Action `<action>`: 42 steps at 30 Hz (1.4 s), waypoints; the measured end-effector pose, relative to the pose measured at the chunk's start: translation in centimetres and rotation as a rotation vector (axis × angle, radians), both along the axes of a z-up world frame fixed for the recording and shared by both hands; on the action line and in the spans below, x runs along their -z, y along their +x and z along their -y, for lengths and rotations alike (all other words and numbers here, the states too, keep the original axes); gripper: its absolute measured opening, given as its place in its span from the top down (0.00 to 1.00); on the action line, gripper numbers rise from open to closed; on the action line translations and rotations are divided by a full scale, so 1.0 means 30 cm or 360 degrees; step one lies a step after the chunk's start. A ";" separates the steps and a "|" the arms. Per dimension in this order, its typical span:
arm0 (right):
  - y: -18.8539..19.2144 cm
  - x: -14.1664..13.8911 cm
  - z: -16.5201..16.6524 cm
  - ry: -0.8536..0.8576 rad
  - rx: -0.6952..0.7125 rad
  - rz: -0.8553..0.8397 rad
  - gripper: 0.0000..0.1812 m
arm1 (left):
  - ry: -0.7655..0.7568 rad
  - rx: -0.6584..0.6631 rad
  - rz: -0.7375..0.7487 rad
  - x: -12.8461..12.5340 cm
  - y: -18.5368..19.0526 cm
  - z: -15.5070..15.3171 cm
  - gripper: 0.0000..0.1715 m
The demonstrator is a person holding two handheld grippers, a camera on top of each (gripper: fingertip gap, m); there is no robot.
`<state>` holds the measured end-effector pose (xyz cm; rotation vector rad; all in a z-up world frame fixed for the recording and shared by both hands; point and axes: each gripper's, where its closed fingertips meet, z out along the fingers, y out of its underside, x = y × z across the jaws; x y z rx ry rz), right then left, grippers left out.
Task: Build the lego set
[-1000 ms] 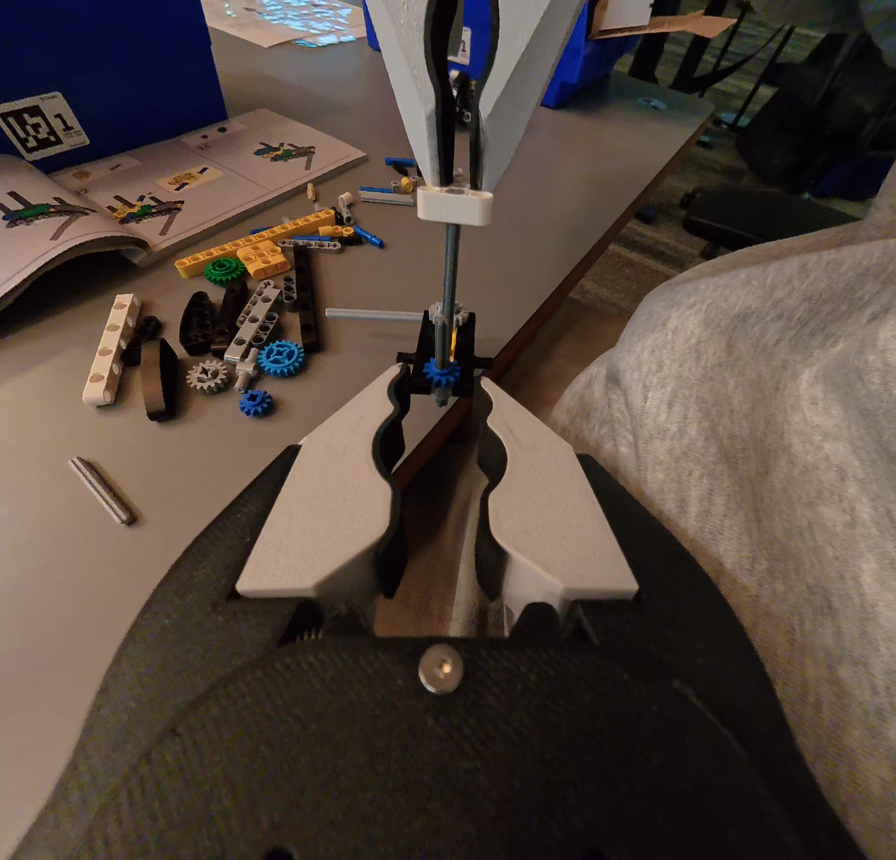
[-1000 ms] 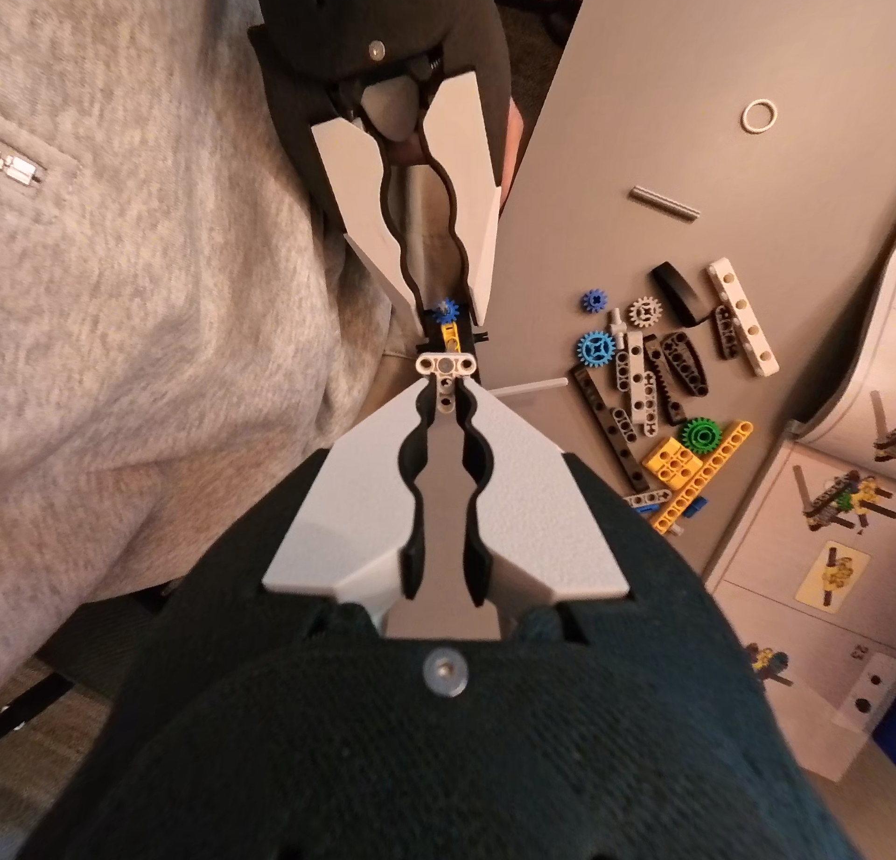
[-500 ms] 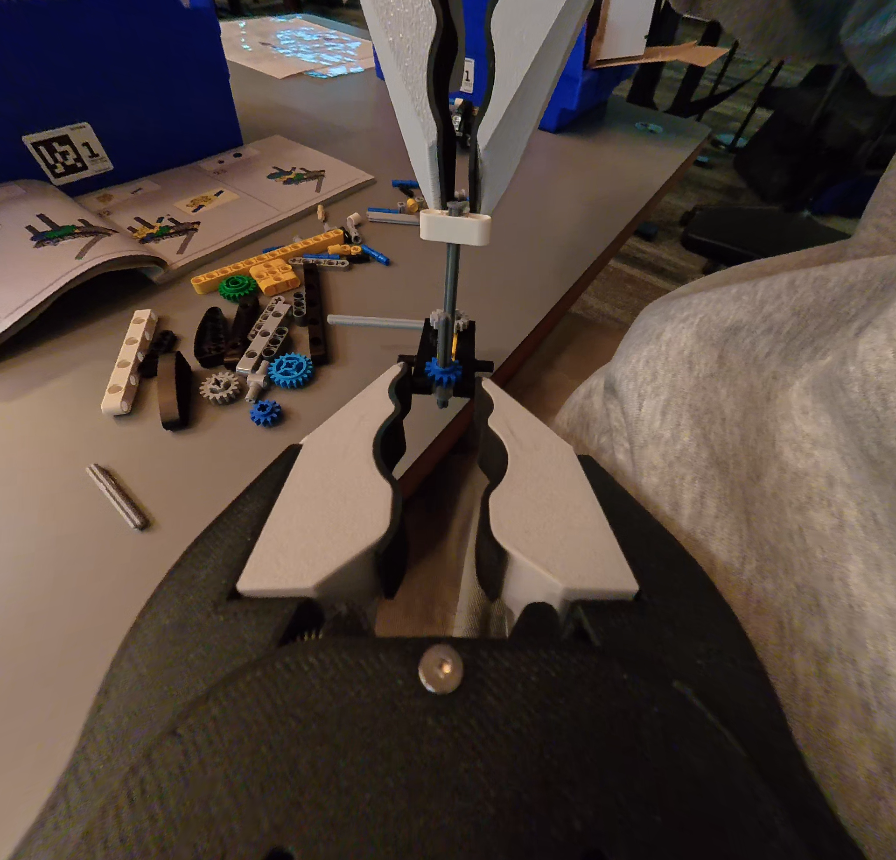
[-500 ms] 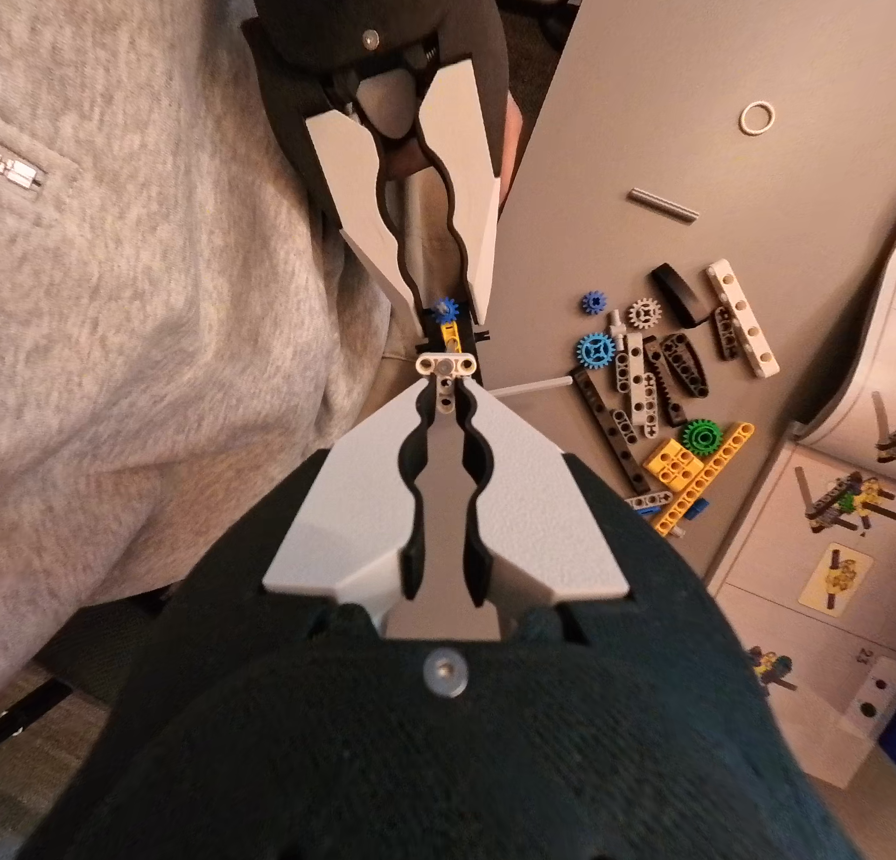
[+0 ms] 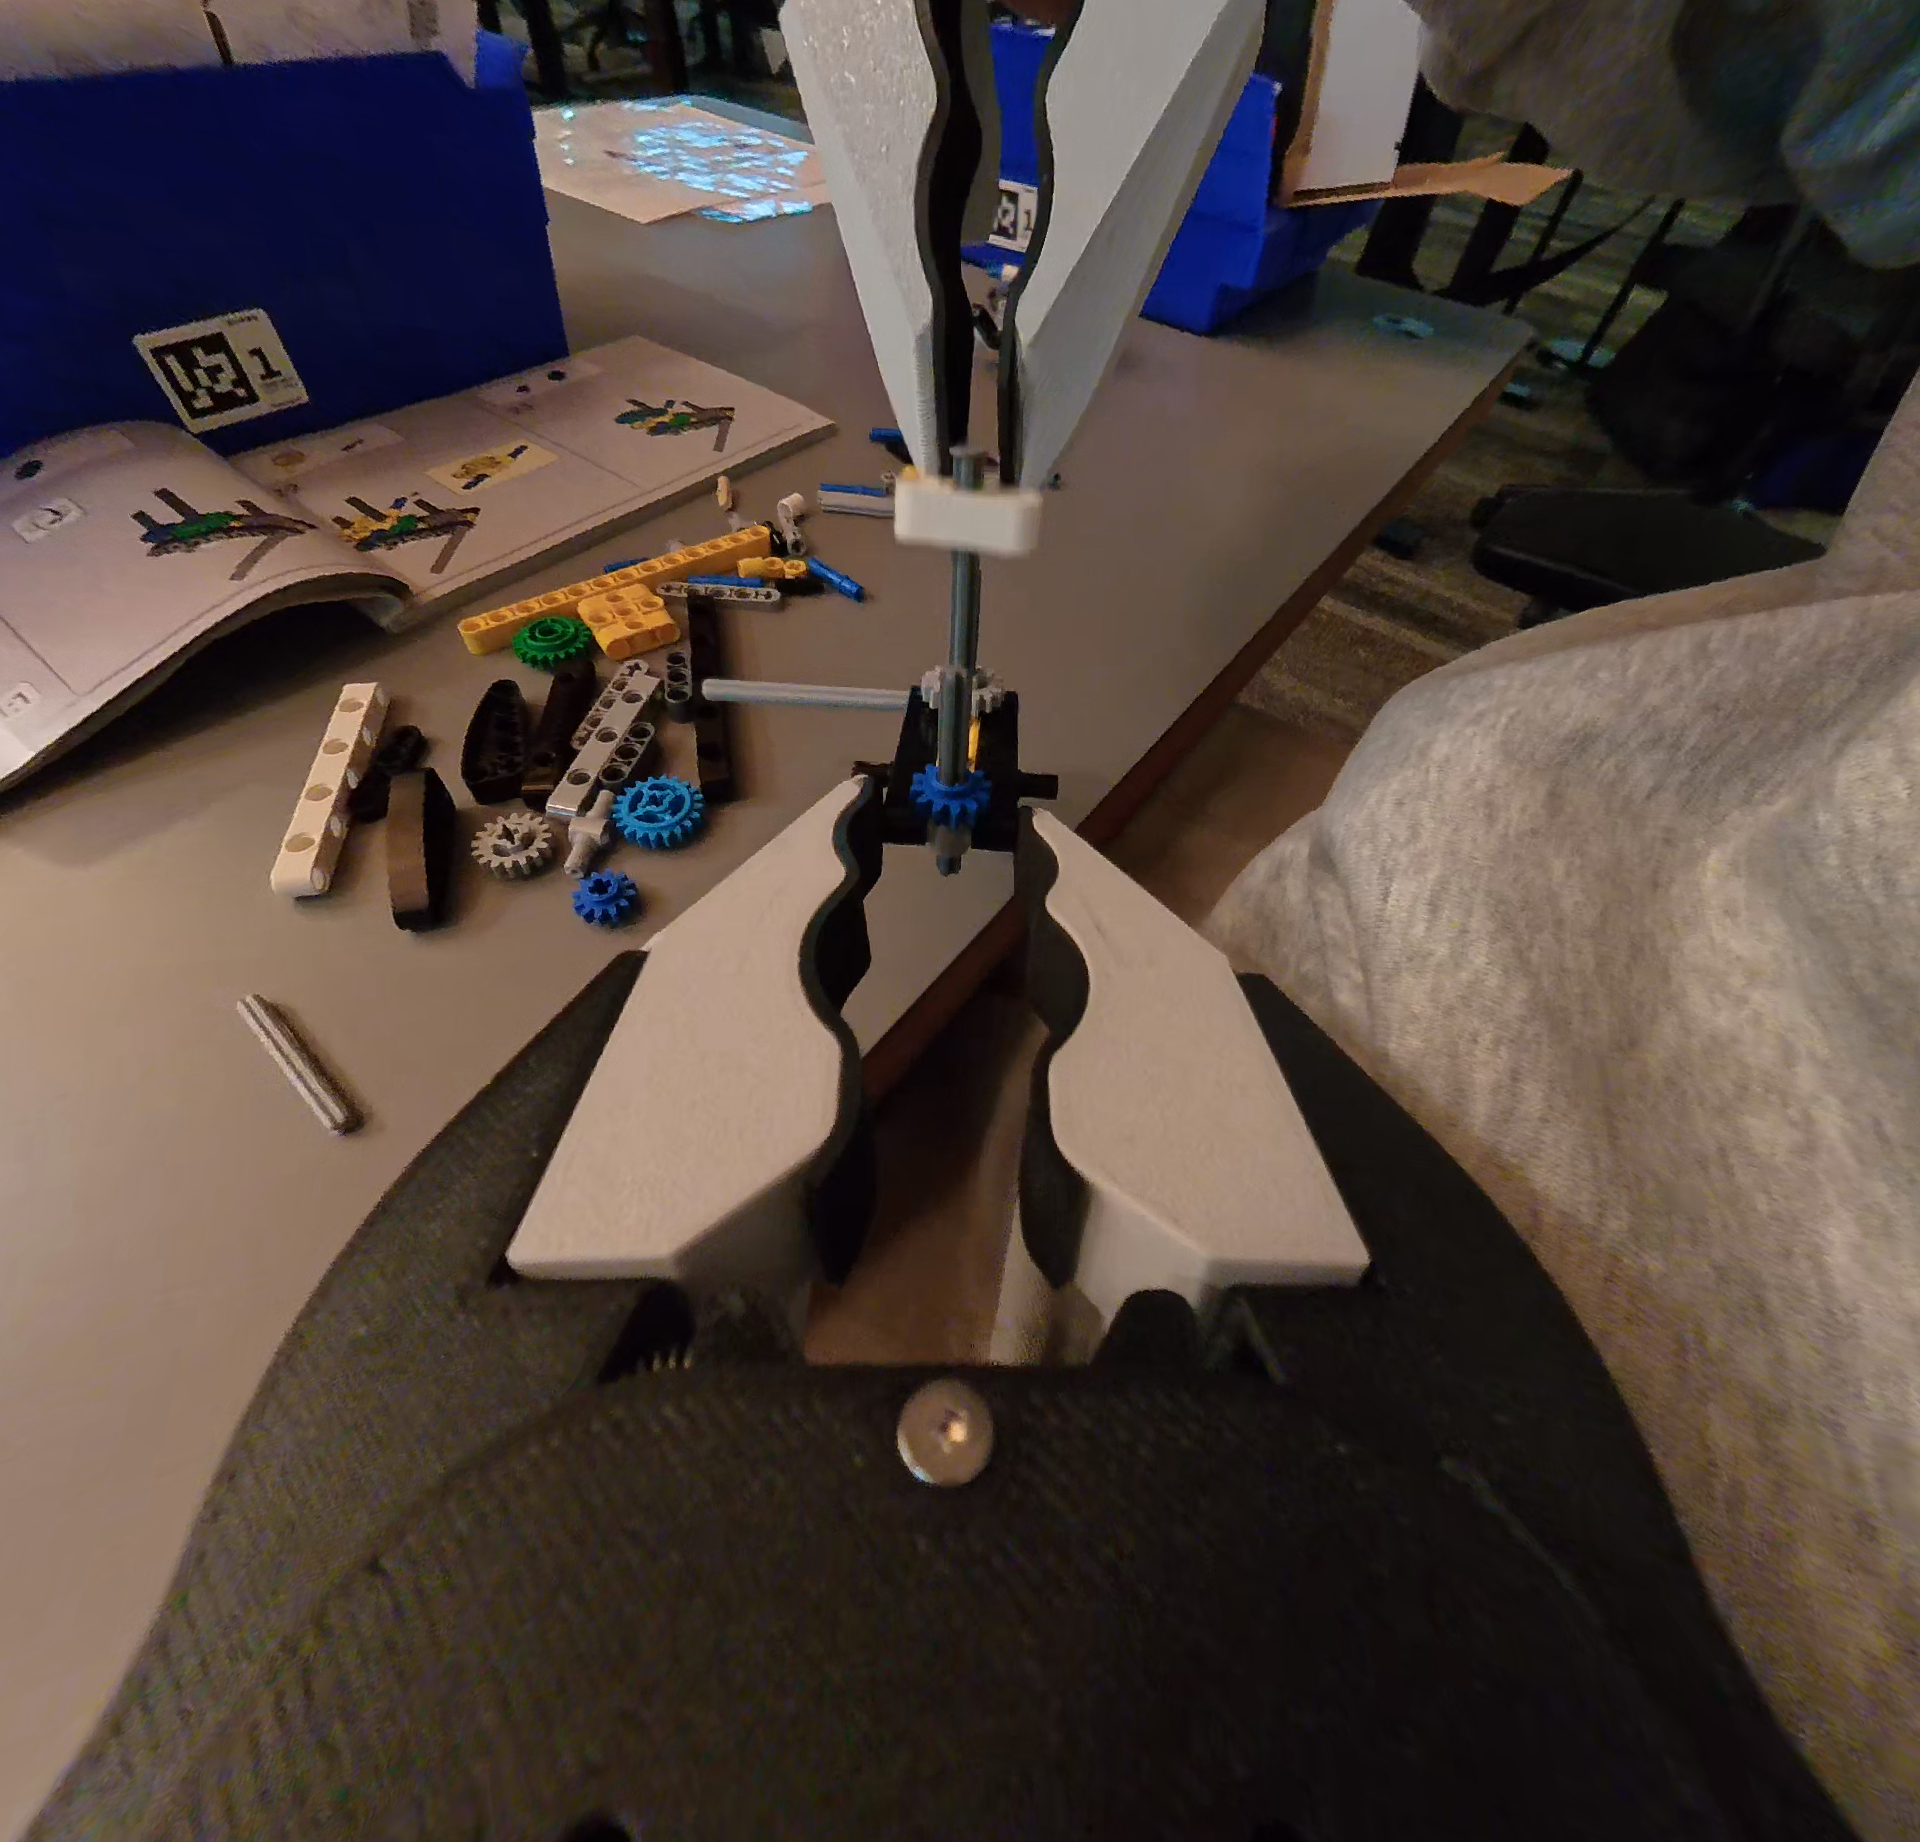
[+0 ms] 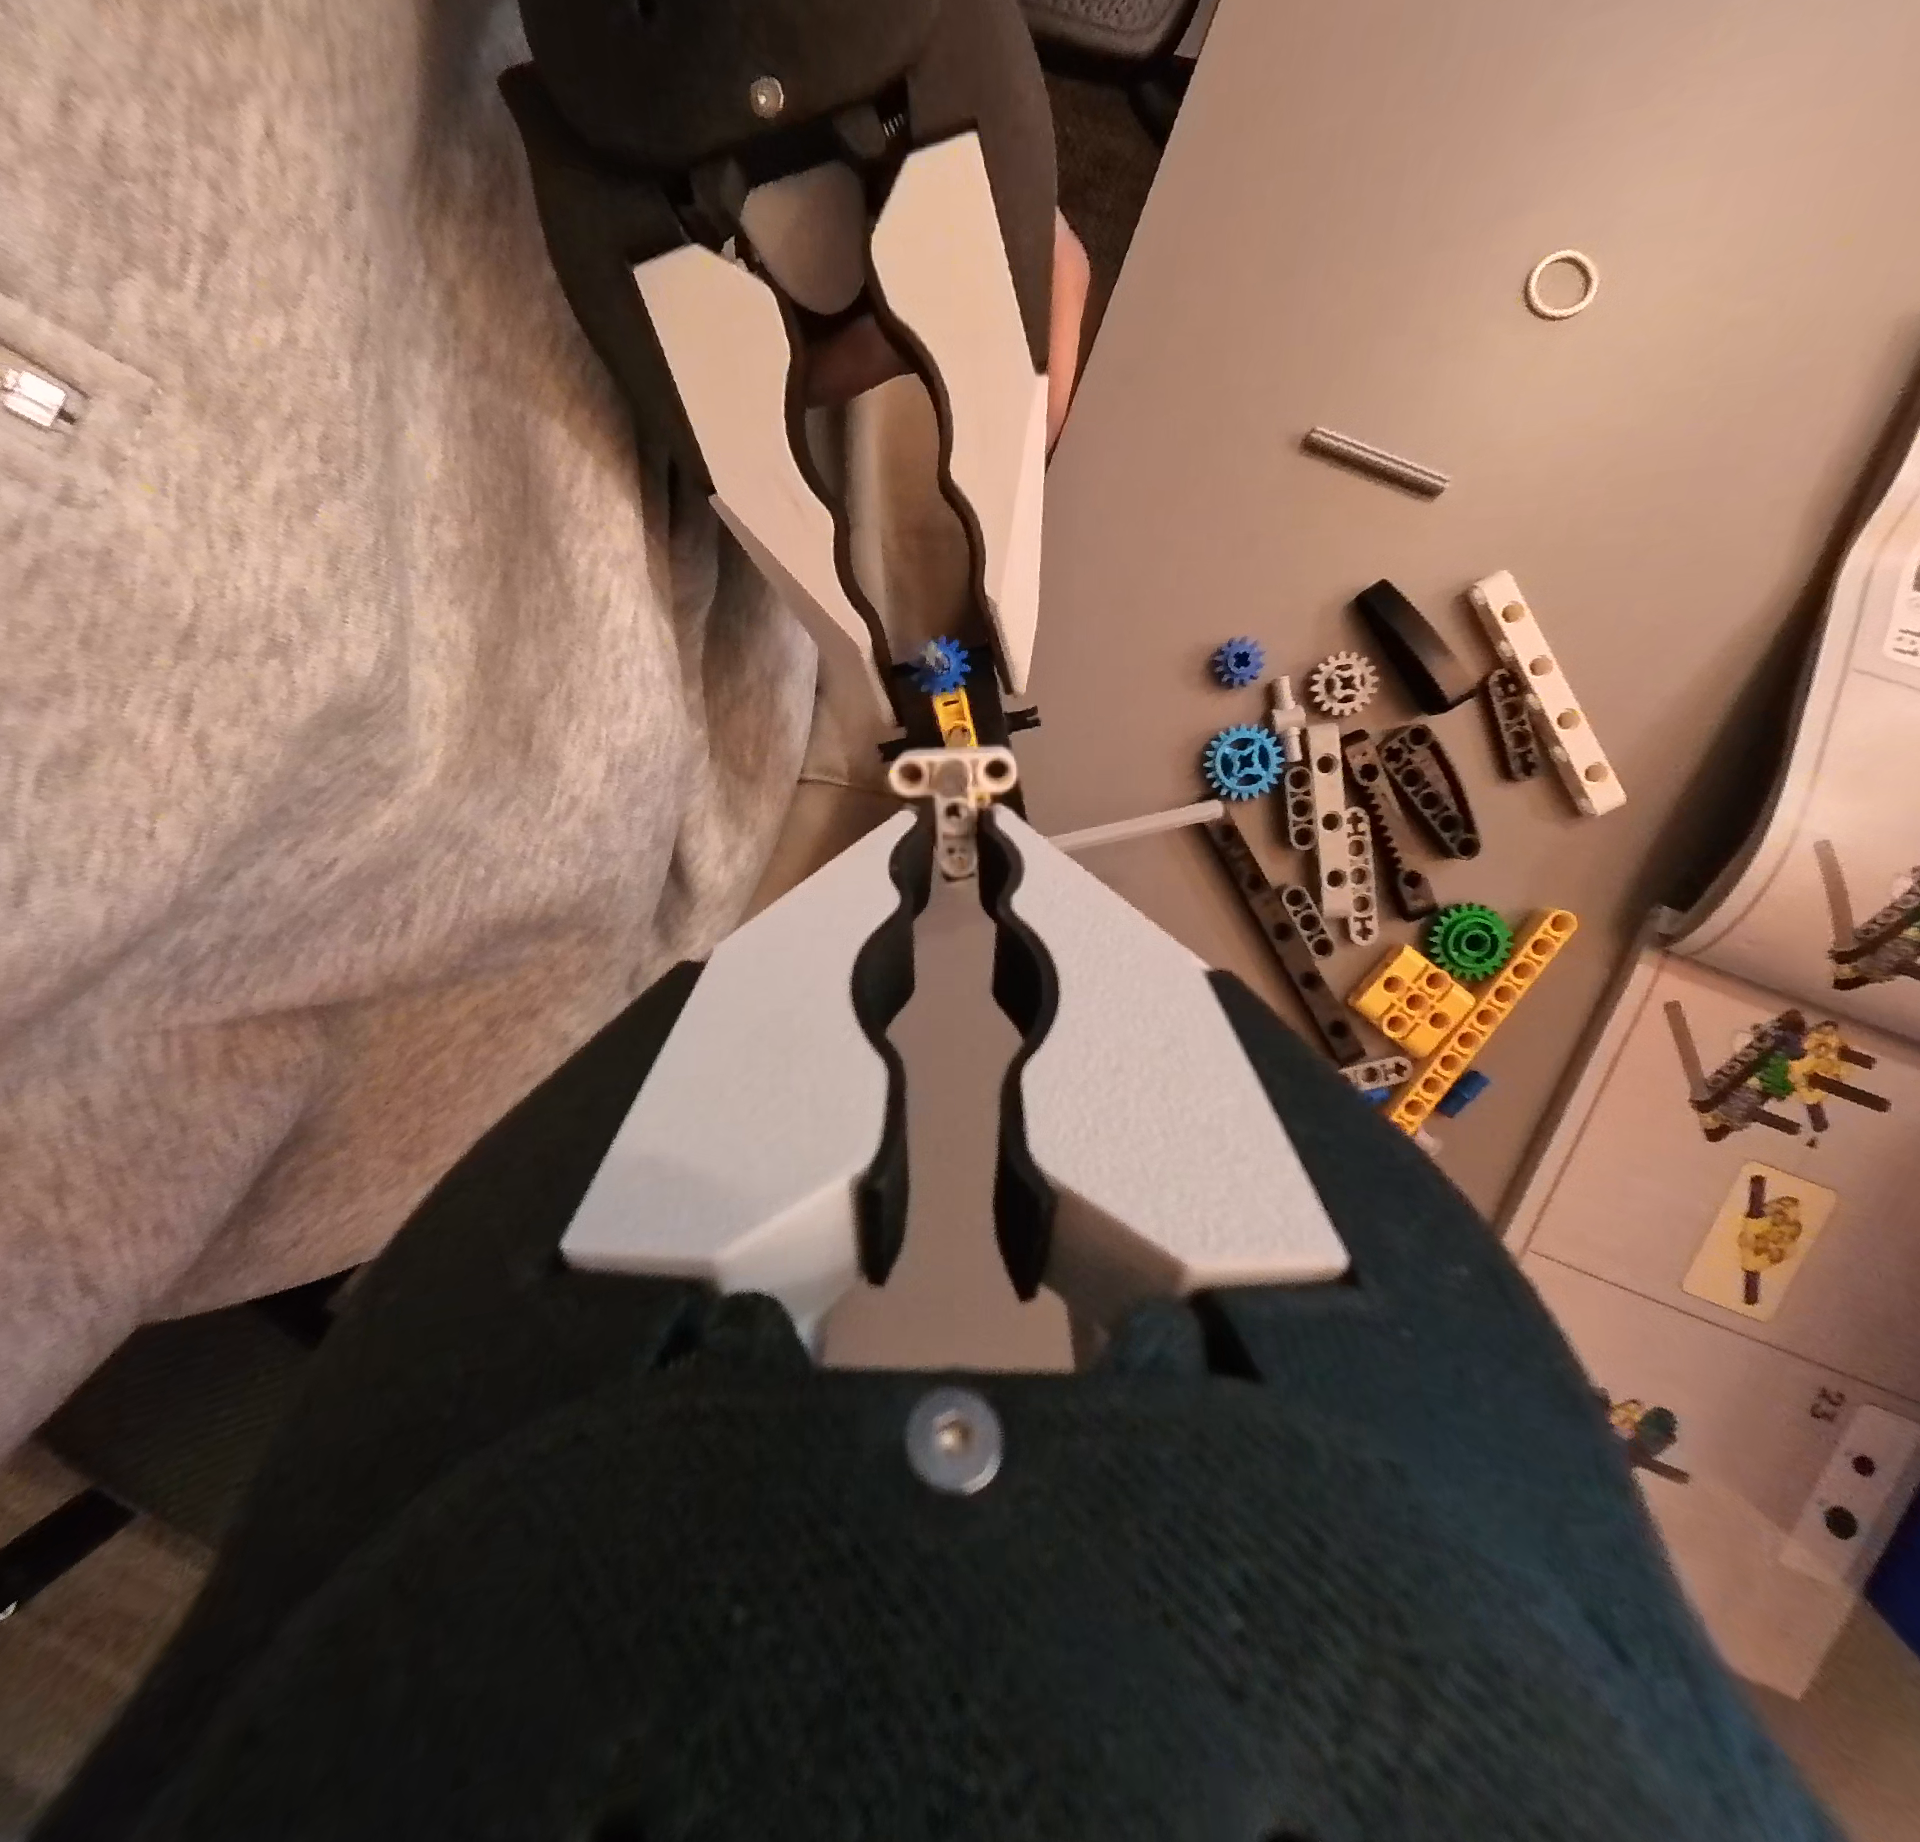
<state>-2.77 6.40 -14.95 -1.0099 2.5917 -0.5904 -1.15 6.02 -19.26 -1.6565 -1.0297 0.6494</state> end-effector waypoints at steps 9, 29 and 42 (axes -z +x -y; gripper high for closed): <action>-0.008 -0.024 0.009 -0.0048 0.0015 0.0020 0.96 | -0.0005 -0.0016 -0.0027 -0.007 -0.004 0.004 0.86; 0.014 -0.051 0.015 -0.0095 -0.0023 0.0083 1.00 | -0.0014 -0.0003 -0.0045 -0.010 -0.001 -0.002 0.86; 0.009 -0.045 0.000 -0.0072 -0.0023 0.0108 1.00 | -0.0002 0.0016 -0.0053 -0.013 0.005 -0.007 0.87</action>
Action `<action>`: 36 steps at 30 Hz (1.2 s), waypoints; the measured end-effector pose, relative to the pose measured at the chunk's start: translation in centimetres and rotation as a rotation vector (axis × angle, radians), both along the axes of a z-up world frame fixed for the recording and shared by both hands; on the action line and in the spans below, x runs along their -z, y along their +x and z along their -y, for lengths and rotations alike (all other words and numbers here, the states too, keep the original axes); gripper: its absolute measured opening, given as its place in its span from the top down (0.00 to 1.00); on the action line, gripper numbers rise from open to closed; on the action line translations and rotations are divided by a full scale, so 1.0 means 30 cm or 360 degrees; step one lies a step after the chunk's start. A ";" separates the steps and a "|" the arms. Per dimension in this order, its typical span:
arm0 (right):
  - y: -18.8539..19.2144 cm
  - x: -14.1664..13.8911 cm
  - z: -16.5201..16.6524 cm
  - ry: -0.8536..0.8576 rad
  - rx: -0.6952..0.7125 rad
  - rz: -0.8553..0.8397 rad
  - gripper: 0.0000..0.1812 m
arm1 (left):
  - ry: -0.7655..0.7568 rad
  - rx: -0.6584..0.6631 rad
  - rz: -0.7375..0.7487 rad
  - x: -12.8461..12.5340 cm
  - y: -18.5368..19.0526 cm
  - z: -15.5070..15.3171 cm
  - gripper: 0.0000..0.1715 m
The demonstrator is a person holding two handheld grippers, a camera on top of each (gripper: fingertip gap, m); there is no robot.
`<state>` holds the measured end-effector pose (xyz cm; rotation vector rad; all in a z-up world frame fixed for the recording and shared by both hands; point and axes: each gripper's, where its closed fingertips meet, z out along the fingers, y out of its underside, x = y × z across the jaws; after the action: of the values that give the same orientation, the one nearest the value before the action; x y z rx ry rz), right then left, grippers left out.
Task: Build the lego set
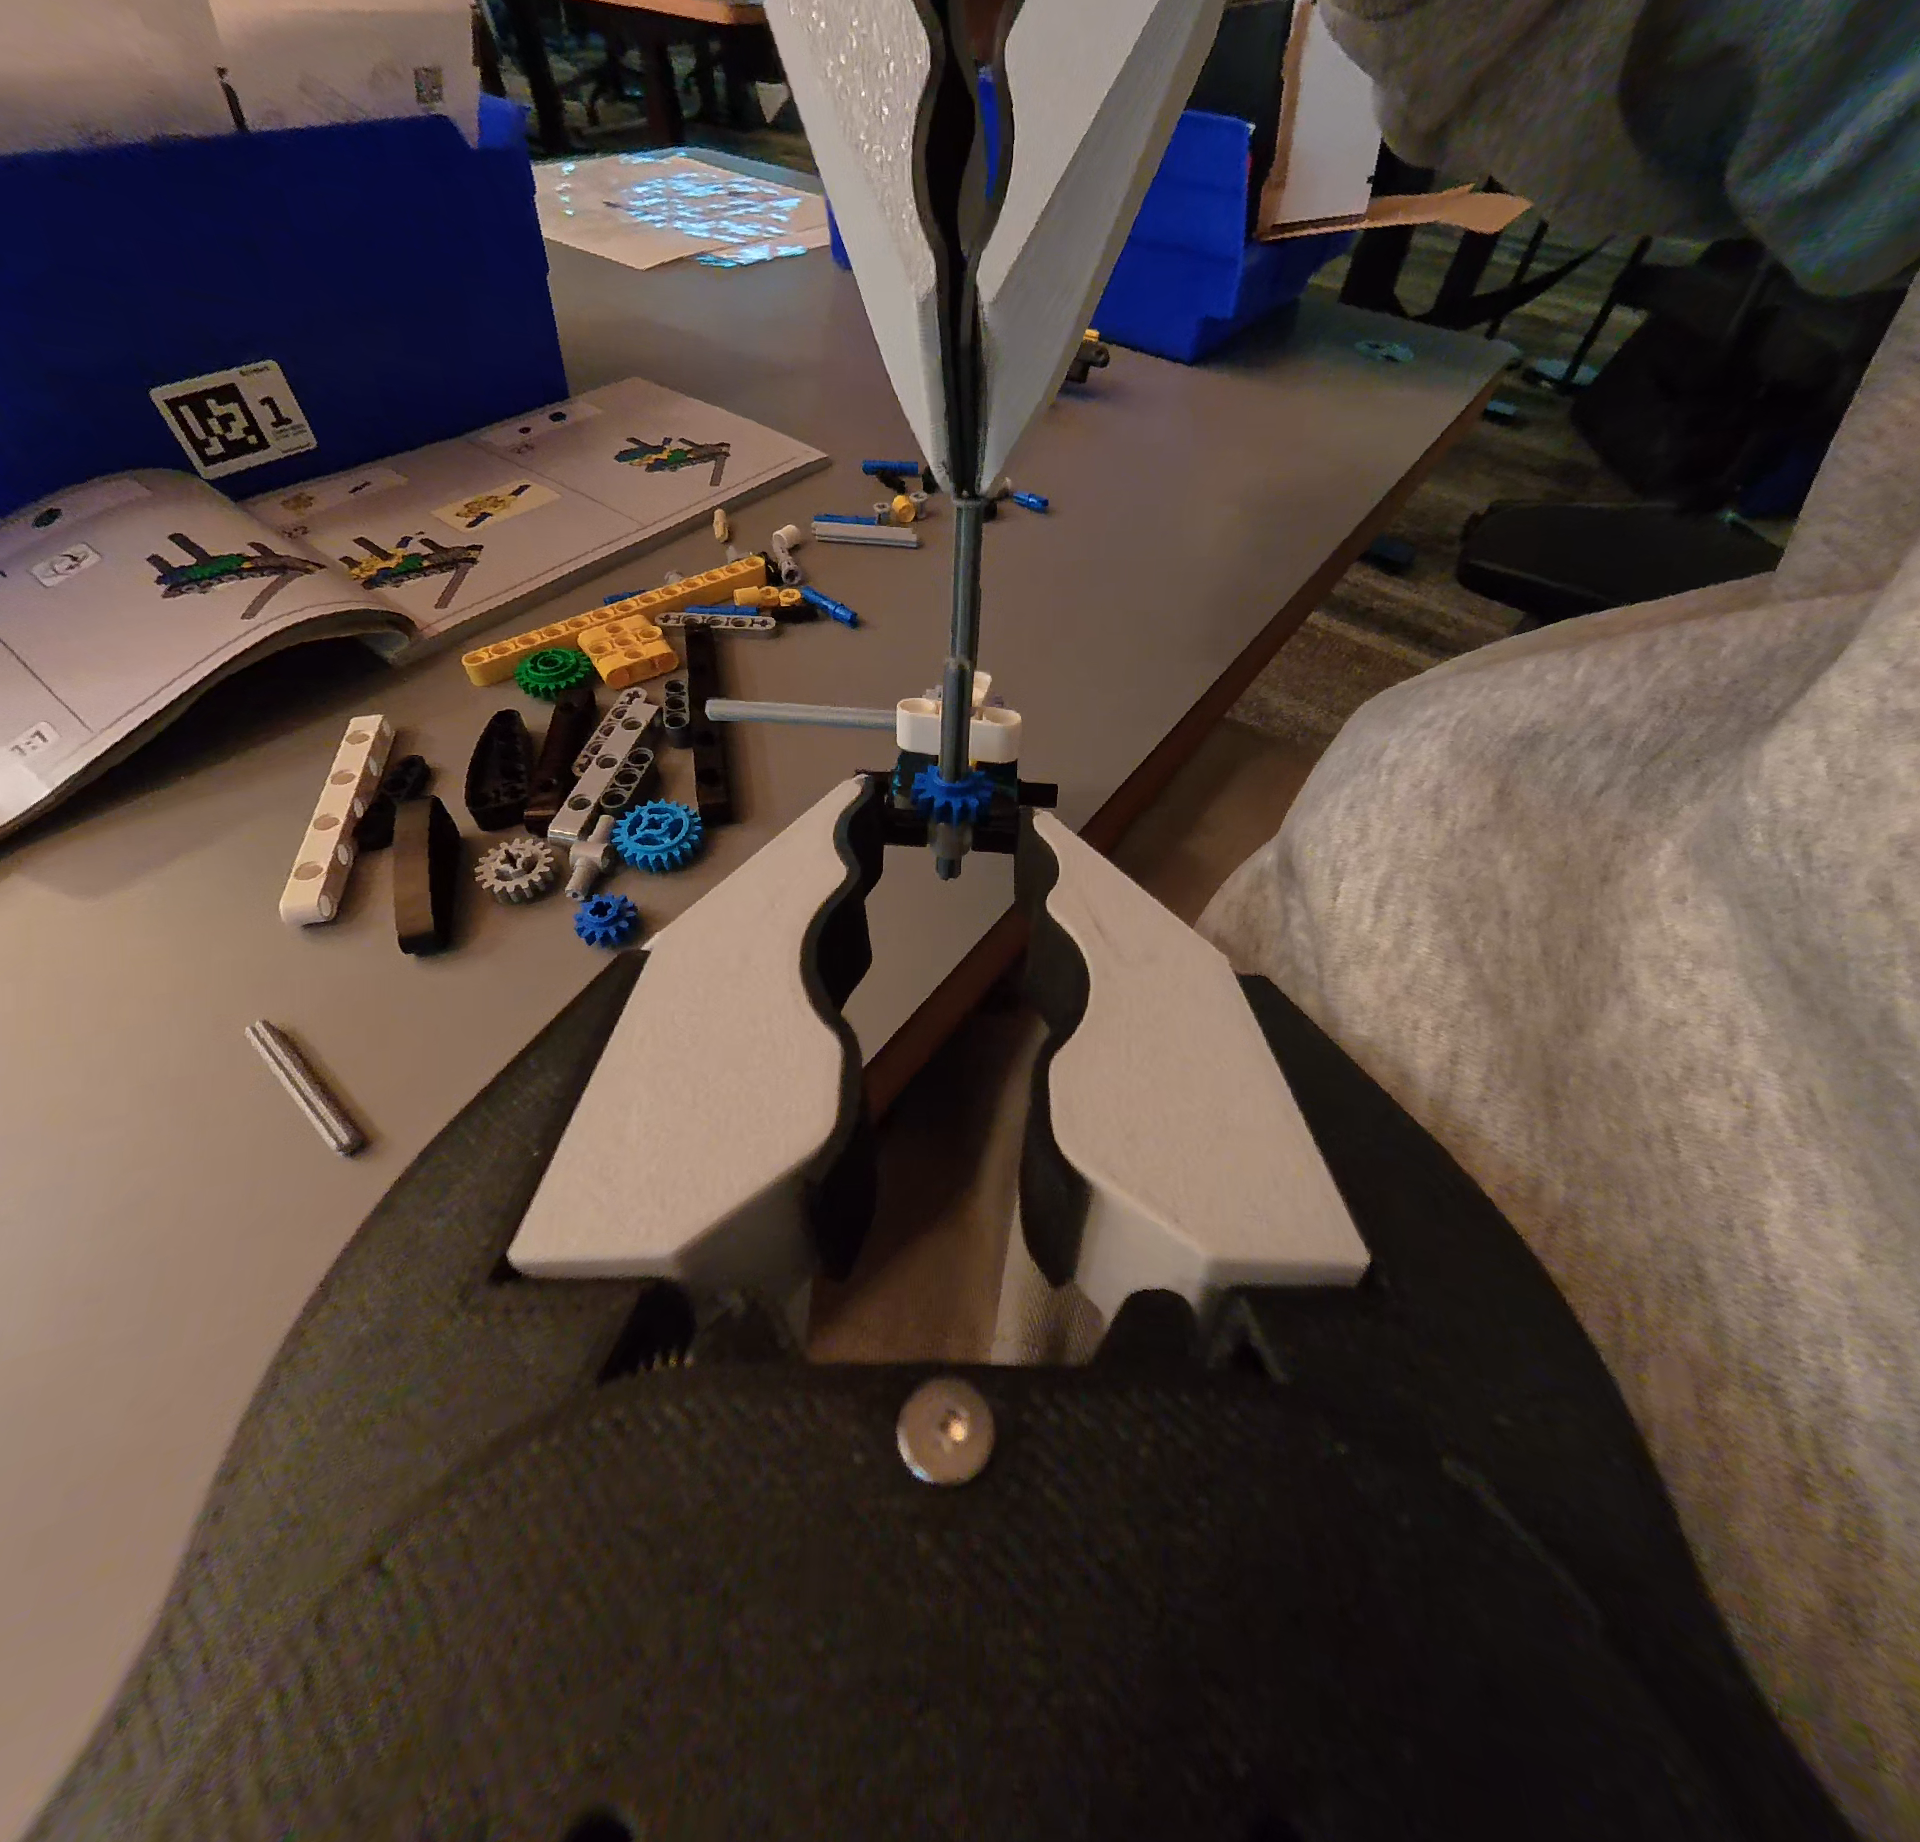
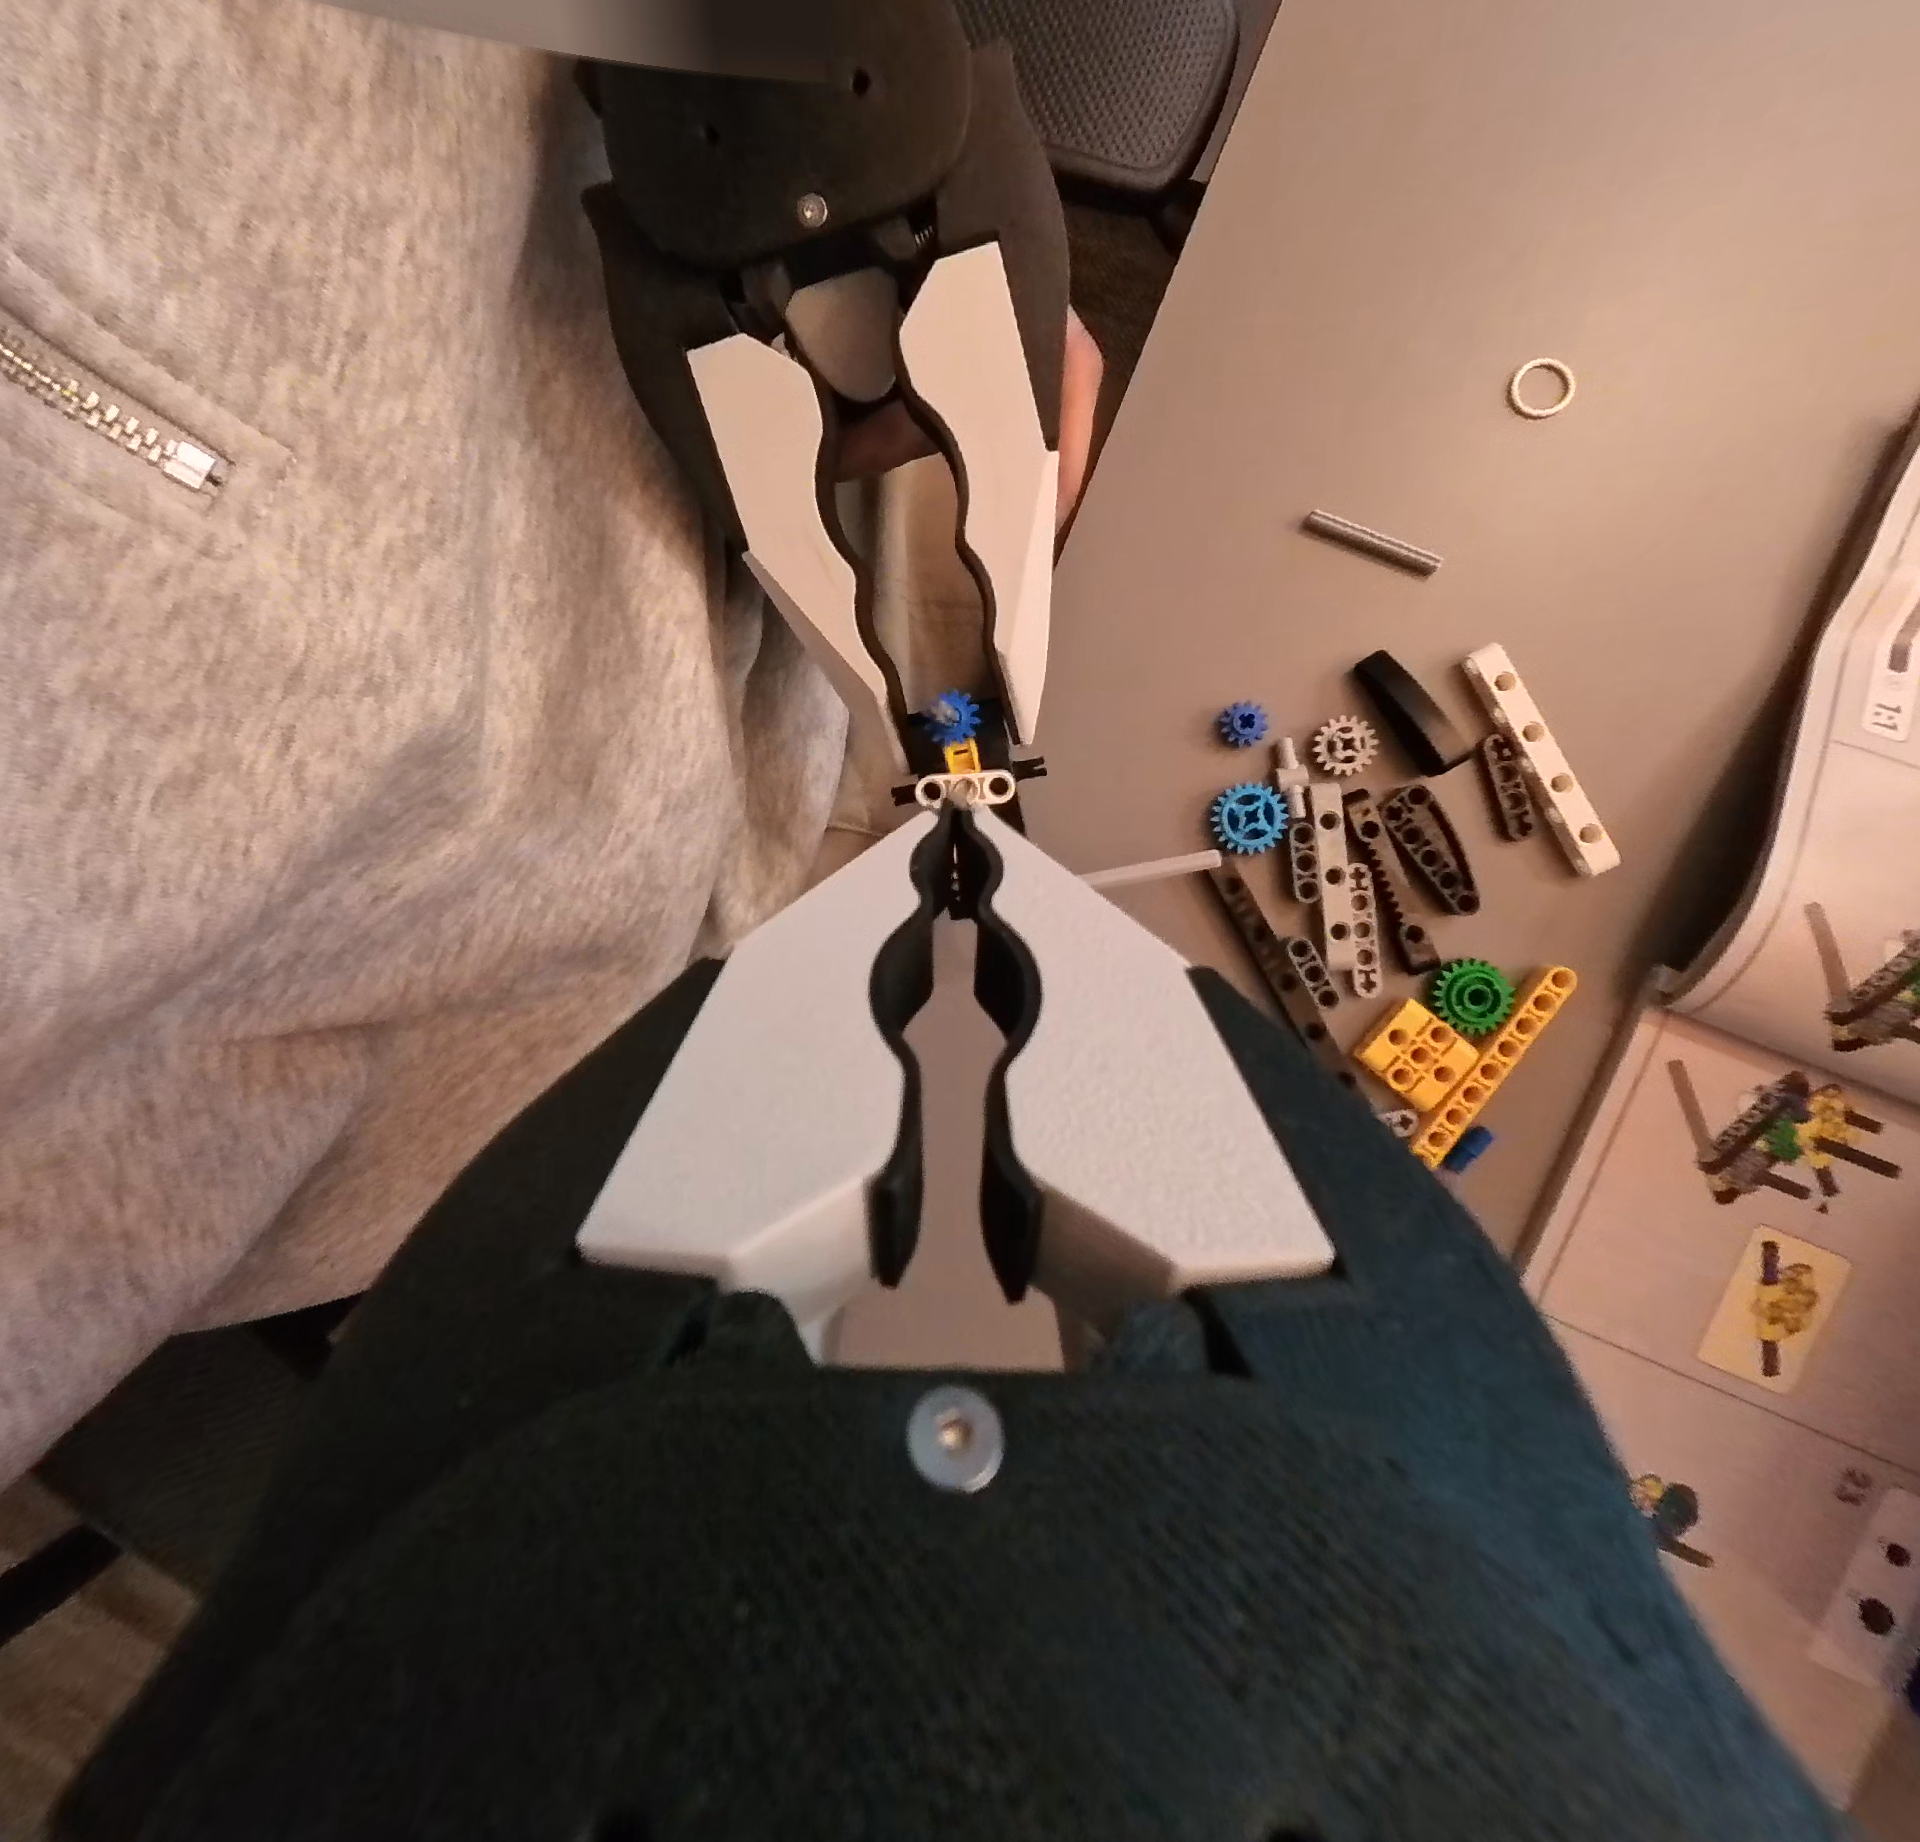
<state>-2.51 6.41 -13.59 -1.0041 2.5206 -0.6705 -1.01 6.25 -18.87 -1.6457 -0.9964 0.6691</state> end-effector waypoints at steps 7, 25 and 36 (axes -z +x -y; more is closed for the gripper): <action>-0.007 0.012 -0.005 0.0003 0.0017 0.0001 1.00 | -0.0014 -0.0008 0.0001 0.005 0.001 0.002 0.87; -0.111 -0.115 0.112 -0.0469 0.1054 0.0805 0.70 | 0.0054 -0.0376 -0.0173 -0.070 -0.047 0.140 0.87; -0.120 -0.011 0.164 -0.0490 0.1833 0.1838 0.44 | -0.0235 -0.0557 -0.0446 -0.131 -0.084 0.200 0.87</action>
<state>-6.10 1.49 -13.26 0.7922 1.6667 -1.3923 -3.51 0.24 -14.94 -1.4613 -1.0563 1.1978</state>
